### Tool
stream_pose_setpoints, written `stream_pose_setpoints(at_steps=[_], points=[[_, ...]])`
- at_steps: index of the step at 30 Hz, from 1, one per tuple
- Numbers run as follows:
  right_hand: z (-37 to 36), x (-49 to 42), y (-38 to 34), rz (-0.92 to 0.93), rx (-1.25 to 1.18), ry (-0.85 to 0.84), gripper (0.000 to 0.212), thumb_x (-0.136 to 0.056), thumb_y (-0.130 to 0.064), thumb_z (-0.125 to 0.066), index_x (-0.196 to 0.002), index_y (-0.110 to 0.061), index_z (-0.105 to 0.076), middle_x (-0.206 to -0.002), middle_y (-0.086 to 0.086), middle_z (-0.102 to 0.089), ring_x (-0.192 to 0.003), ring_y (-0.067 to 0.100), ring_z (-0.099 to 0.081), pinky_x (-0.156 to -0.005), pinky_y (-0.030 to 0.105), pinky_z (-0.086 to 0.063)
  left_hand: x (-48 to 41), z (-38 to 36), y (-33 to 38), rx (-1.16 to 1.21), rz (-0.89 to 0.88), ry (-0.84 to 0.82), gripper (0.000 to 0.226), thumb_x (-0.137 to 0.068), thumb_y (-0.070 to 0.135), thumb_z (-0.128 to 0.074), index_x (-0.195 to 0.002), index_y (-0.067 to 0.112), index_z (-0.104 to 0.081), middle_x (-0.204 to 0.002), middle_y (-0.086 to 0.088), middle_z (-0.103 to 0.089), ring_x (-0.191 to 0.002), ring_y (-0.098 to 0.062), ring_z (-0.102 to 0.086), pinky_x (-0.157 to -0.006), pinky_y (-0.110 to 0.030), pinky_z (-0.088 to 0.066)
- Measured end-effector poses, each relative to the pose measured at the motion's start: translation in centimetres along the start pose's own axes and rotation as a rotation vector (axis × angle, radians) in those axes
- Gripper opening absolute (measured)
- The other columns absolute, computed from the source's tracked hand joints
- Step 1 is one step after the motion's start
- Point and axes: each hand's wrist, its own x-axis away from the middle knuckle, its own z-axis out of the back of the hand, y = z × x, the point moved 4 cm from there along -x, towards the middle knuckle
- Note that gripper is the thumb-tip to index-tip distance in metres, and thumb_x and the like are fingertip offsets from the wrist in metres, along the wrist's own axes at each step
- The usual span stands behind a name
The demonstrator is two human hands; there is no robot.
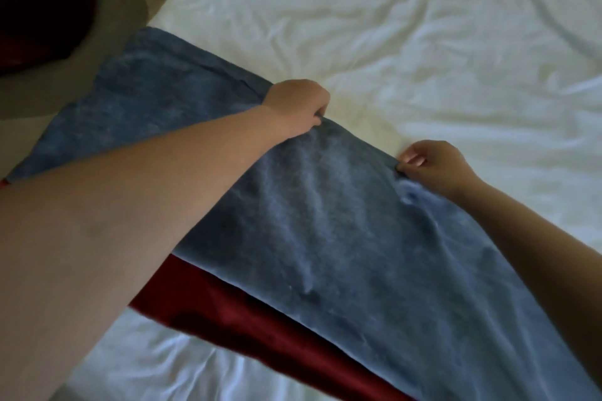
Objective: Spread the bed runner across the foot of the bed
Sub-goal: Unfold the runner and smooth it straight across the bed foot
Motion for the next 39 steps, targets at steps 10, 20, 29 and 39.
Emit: stream_pose_setpoints(at_steps=[10,20,29,39], points=[[0.3,0.3,2.2,-0.051,0.033,0.152,0.018,-0.091,-0.037,-0.056,-0.087,-0.019,-0.059,-0.090,0.003,-0.062,-0.083,0.026,-0.056,-0.068,0.032,-0.043,-1.2,-0.3,4.7,-0.099,0.149,0.004,0.022,-0.083,-0.002,-0.051,-0.099,0.007,-0.063,-0.105,-0.010,-0.057,-0.085,-0.029,-0.058,-0.063,-0.034,-0.044],[3.3,8.8,13.8,-0.103,-0.013,0.128,0.015,-0.084,-0.032,-0.067,-0.085,-0.023,-0.056,-0.088,-0.001,-0.058,-0.083,0.022,-0.056,-0.072,0.033,-0.046,-2.8,-3.1,18.6,-0.021,-0.251,-0.075,0.018,-0.090,0.032,-0.056,-0.091,0.015,-0.063,-0.097,-0.003,-0.059,-0.080,-0.024,-0.059,-0.061,-0.034,-0.049],[5.7,11.4,20.5,-0.179,0.097,0.184,0.011,-0.081,-0.038,-0.068,-0.080,-0.028,-0.065,-0.084,-0.009,-0.062,-0.084,0.017,-0.060,-0.068,0.029,-0.046,-5.0,-5.4,27.7,-0.175,-0.359,-0.135,0.008,-0.091,0.023,-0.060,-0.092,0.015,-0.063,-0.099,-0.003,-0.063,-0.085,-0.024,-0.059,-0.061,-0.030,-0.038],[5.6,13.0,23.5,-0.180,-0.033,0.150,0.030,-0.091,-0.048,-0.050,-0.087,-0.022,-0.064,-0.087,-0.004,-0.061,-0.082,0.019,-0.057,-0.073,0.035,-0.050,-4.8,-6.4,30.7,-0.093,-0.211,-0.093,0.016,-0.080,0.009,-0.052,-0.090,0.013,-0.064,-0.093,-0.005,-0.062,-0.078,-0.027,-0.060,-0.058,-0.030,-0.046]])
